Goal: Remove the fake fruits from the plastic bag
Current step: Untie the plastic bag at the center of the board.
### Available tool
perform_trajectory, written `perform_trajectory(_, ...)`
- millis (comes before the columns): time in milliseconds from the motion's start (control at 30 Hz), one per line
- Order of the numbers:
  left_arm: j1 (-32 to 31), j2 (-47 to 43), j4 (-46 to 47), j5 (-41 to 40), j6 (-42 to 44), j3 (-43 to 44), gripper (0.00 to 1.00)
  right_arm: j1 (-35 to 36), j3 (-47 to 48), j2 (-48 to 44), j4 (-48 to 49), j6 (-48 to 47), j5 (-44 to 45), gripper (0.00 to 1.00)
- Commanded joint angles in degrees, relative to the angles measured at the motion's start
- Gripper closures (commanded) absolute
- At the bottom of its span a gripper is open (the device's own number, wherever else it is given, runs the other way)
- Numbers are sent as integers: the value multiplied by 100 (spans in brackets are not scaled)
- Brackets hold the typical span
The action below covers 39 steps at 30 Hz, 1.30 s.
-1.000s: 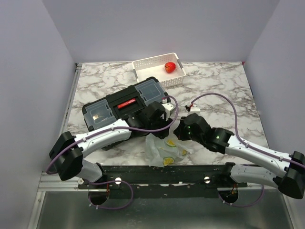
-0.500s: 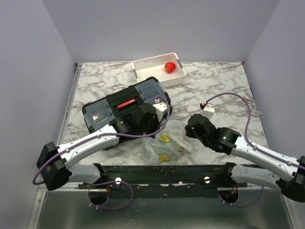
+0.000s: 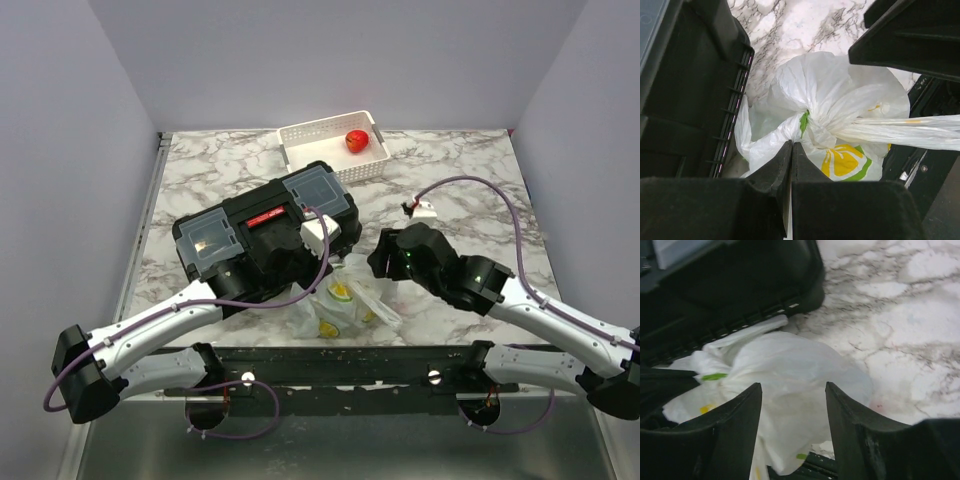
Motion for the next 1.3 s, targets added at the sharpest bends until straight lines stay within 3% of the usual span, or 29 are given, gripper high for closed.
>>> perform_trajectory(0, -14, 26, 447, 327, -5, -26, 100, 17, 457, 402, 404, -1004, -1147, 42)
perform_trajectory(133, -14, 86, 510, 387, -89, 0, 100, 21, 454, 912, 654, -1351, -2373, 36)
perform_trajectory(233, -14, 94, 478, 284, -100, 32, 100, 20, 290, 1056, 778, -1283, -2274, 39)
perform_trajectory(300, -14, 72, 465, 202, -113, 25, 100, 15, 179, 1072, 870, -1273, -2265, 45)
perform_trajectory(367, -14, 46, 446, 149, -100, 16, 100, 15, 55, 1065, 945, -1161, -2108, 60)
perform_trajectory(433, -14, 22, 425, 110, -84, -8, 100, 17, -20, 1044, 958, -1011, -1867, 68)
perform_trajectory(633, -14, 28, 348, 39, -21, -44, 100, 15, -132, 983, 958, -894, -1812, 65)
perform_trajectory(733, -14, 205, 258, 386, 13, 65, 99, 15, -128, 879, 879, -896, -1807, 61)
perform_trajectory(833, -14, 529, 34, 678, 5, 305, 62, 17, -183, 660, 821, -896, -1805, 54)
perform_trajectory(900, -14, 700, 25, 707, -33, 341, 46, 16, -247, 516, 785, -864, -1743, 52)
perform_trajectory(967, -16, 856, 50, 758, -65, 363, 36, 15, -289, 406, 705, -815, -1710, 51)
perform_trajectory(1100, -12, 1139, 25, 872, -81, 436, 31, 21, -396, 320, 651, -761, -1710, 51)
perform_trajectory(1267, -14, 1301, -76, 1000, -61, 409, 32, 20, -493, 369, 685, -755, -1945, 51)
